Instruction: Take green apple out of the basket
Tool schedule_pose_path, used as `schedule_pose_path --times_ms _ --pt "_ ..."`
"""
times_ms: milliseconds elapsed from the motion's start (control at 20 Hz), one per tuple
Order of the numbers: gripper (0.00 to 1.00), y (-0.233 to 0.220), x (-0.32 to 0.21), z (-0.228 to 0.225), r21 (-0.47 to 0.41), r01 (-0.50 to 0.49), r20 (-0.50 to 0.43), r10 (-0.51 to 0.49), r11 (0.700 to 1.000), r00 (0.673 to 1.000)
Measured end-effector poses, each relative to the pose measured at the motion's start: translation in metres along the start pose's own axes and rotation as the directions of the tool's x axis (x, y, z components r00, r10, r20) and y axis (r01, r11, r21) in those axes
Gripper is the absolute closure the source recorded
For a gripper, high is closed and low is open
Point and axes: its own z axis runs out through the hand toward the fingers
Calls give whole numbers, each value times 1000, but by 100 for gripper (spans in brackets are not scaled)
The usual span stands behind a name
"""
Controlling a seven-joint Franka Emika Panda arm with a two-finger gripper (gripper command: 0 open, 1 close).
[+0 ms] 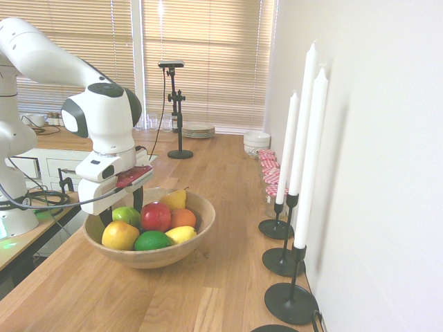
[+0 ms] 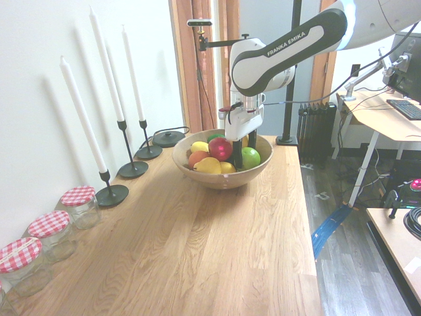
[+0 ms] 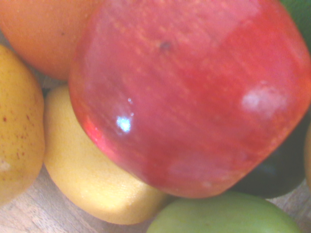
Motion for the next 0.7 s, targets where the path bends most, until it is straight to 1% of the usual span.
schedule_pose_path --times_ms 700 --pt "100 1 0 5 5 1 -4 -1 1000 1000"
